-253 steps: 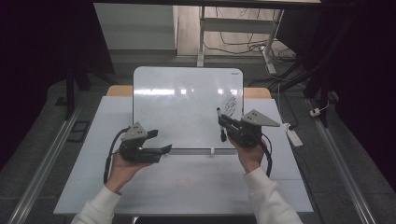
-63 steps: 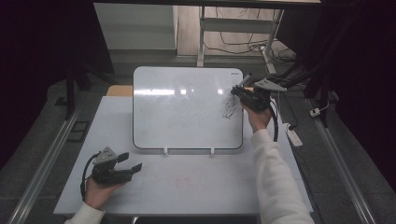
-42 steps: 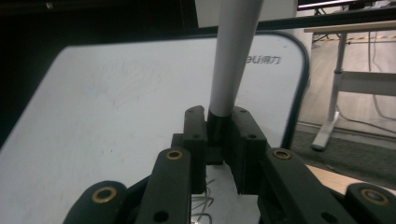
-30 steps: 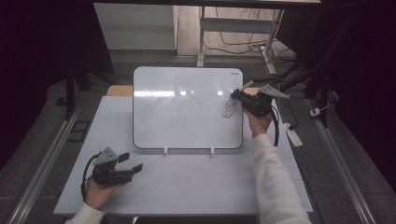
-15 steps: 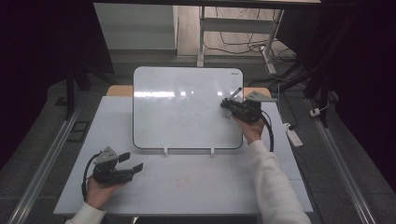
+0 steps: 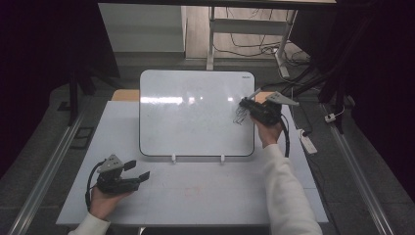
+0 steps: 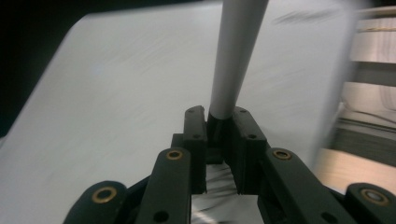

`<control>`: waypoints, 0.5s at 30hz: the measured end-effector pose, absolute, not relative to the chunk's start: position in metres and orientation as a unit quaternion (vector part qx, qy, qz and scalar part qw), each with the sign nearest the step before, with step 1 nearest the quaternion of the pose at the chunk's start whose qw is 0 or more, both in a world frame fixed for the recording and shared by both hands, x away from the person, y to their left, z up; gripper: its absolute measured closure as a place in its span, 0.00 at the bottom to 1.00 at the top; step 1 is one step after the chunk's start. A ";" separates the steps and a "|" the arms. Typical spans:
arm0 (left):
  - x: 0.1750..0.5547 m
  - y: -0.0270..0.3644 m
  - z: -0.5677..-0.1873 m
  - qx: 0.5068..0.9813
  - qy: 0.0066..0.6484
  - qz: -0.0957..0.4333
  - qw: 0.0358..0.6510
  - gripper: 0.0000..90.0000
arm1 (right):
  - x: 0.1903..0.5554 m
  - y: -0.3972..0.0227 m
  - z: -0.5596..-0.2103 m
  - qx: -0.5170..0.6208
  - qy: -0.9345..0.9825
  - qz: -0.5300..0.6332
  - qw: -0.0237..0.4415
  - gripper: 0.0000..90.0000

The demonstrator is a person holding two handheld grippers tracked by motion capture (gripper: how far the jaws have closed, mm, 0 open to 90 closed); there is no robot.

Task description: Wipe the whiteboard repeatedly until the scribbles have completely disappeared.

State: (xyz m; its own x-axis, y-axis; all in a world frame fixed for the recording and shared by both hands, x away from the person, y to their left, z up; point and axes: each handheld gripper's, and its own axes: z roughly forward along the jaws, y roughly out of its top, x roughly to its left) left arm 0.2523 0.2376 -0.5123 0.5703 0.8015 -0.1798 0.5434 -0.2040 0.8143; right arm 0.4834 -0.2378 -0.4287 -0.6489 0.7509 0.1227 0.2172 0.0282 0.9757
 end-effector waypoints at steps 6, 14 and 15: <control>0.255 0.238 -0.513 0.762 0.444 0.139 0.450 0.31 | 0.476 -0.221 -0.435 0.312 0.729 0.579 0.192 0.87; 0.253 0.238 -0.512 0.761 0.442 0.142 0.452 0.31 | 0.485 -0.242 -0.424 0.363 0.683 0.590 0.233 0.87; 0.254 0.239 -0.512 0.761 0.442 0.141 0.453 0.31 | 0.482 -0.236 -0.428 0.351 0.695 0.589 0.218 0.87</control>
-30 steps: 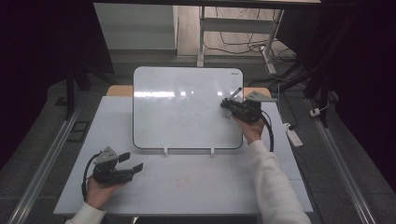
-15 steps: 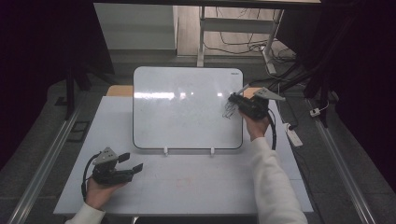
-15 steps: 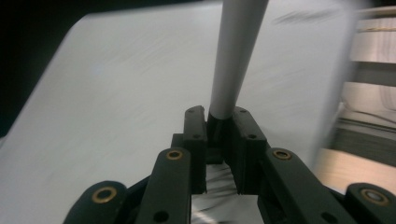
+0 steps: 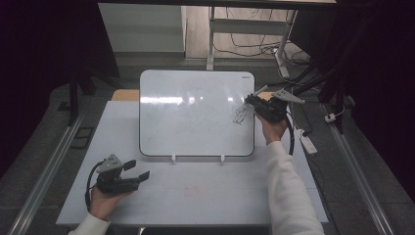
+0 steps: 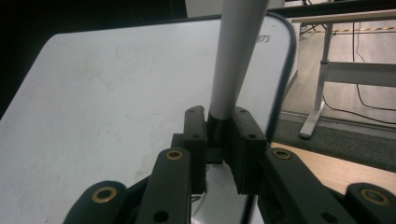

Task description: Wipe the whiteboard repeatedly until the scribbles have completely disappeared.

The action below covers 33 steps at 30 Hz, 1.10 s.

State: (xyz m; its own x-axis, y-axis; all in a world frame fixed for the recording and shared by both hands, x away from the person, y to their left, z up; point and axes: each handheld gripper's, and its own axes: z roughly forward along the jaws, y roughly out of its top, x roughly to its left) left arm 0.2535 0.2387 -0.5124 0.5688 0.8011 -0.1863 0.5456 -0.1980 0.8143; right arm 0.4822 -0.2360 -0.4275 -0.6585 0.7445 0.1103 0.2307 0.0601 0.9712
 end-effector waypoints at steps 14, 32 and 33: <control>0.256 0.239 -0.514 0.761 0.443 0.138 0.452 0.31 | 0.466 -0.220 -0.443 0.317 0.729 0.573 0.200 0.87; 0.253 0.238 -0.512 0.760 0.441 0.141 0.455 0.31 | 0.469 -0.246 -0.434 0.361 0.695 0.576 0.235 0.87; 0.253 0.239 -0.513 0.760 0.442 0.140 0.456 0.31 | 0.470 -0.247 -0.435 0.364 0.691 0.579 0.232 0.87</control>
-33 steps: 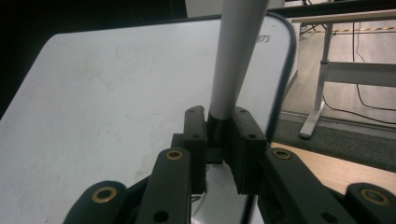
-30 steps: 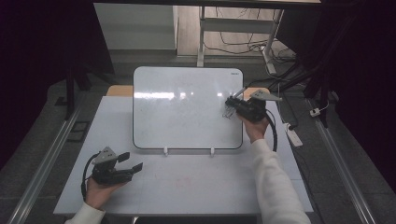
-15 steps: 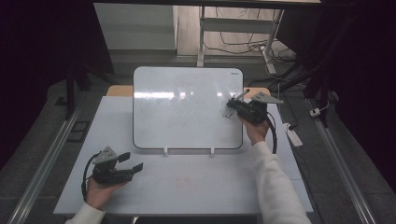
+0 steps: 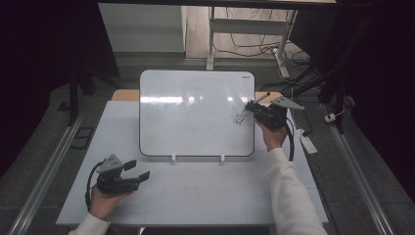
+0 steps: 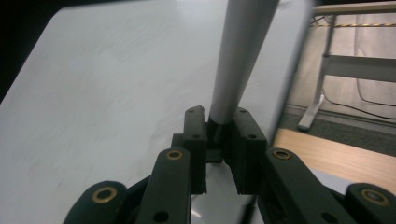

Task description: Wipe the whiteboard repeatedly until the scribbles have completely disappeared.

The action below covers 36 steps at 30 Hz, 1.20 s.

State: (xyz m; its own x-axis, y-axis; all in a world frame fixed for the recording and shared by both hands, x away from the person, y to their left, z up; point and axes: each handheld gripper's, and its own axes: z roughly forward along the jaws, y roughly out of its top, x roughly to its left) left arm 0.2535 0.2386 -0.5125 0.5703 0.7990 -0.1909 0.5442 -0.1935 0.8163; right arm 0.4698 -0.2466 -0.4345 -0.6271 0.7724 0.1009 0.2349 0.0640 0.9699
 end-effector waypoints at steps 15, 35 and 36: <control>0.256 0.238 -0.514 0.761 0.443 0.138 0.453 0.31 | 0.460 -0.216 -0.447 0.324 0.727 0.574 0.193 0.87; 0.255 0.240 -0.514 0.759 0.445 0.139 0.455 0.31 | 0.467 -0.240 -0.438 0.354 0.701 0.581 0.214 0.87; 0.255 0.239 -0.514 0.759 0.445 0.138 0.454 0.31 | 0.463 -0.233 -0.442 0.338 0.717 0.574 0.206 0.87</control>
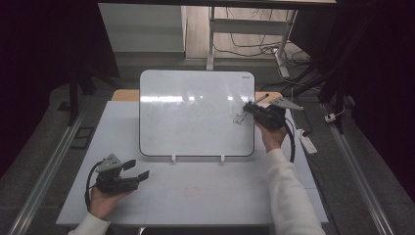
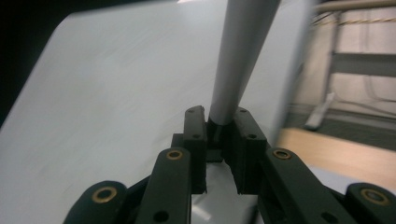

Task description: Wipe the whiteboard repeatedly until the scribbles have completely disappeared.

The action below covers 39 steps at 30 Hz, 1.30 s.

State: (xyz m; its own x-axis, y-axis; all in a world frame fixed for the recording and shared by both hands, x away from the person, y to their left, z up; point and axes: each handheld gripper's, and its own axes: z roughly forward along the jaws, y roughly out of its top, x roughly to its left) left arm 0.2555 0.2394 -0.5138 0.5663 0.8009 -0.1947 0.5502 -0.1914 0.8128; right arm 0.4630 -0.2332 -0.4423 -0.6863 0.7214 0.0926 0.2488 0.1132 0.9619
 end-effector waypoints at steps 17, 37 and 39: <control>0.253 0.237 -0.513 0.761 0.442 0.140 0.454 0.31 | 0.457 -0.235 -0.448 0.335 0.716 0.575 0.211 0.87; 0.256 0.237 -0.514 0.760 0.445 0.136 0.454 0.31 | 0.451 -0.213 -0.456 0.307 0.740 0.568 0.188 0.87; 0.254 0.236 -0.513 0.760 0.444 0.138 0.455 0.31 | 0.459 -0.222 -0.450 0.330 0.715 0.582 0.202 0.87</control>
State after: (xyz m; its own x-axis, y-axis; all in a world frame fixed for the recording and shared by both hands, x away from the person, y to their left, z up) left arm 0.2544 0.2364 -0.5130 0.5685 0.7994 -0.1944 0.5494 -0.1930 0.8129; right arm 0.4585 -0.2216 -0.4498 -0.7008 0.7070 0.0955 0.2376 0.1050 0.9657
